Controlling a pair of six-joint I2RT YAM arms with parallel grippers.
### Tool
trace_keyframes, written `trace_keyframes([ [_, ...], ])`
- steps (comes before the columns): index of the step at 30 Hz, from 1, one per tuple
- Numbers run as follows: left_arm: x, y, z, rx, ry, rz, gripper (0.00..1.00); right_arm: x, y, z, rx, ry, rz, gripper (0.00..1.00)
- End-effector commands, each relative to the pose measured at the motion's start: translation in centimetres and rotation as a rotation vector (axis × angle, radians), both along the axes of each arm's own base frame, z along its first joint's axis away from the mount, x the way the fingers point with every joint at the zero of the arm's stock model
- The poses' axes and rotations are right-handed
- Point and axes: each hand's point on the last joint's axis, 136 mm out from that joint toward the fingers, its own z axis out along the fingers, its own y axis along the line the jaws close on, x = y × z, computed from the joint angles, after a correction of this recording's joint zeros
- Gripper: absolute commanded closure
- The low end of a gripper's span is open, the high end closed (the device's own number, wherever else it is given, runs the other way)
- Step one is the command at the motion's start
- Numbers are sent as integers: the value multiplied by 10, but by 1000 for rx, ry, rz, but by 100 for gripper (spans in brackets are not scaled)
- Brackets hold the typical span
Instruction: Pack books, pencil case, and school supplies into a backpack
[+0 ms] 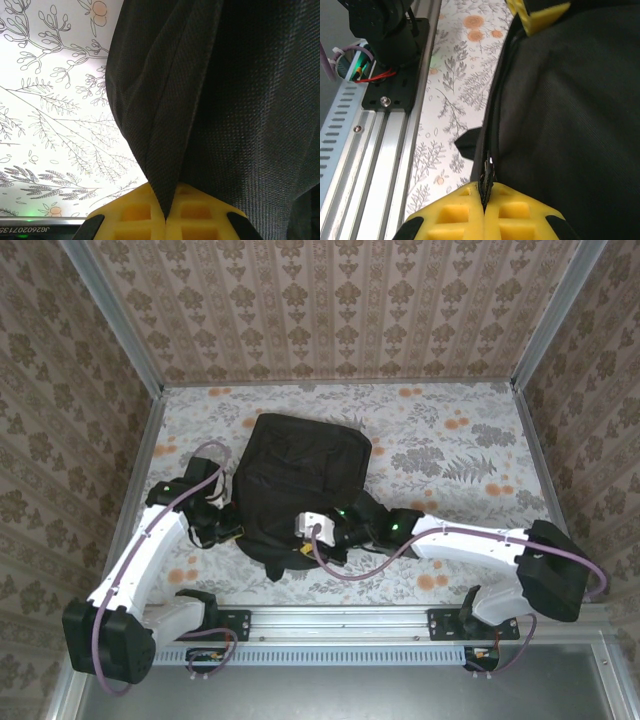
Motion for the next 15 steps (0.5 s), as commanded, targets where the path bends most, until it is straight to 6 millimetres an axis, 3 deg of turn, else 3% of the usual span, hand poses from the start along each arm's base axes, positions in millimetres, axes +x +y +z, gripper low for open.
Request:
trace_keyframes([
  [1,9,17,9,87,-53,0,100,-1,-20,8,9,16,-29,100],
  [9,12,20,12,98,-66,0,100,23,-59,17,12,-22,-157,100],
  [15,16,27,17,140,-89,2,100,44,-75,19,-18,-59,-265,100],
])
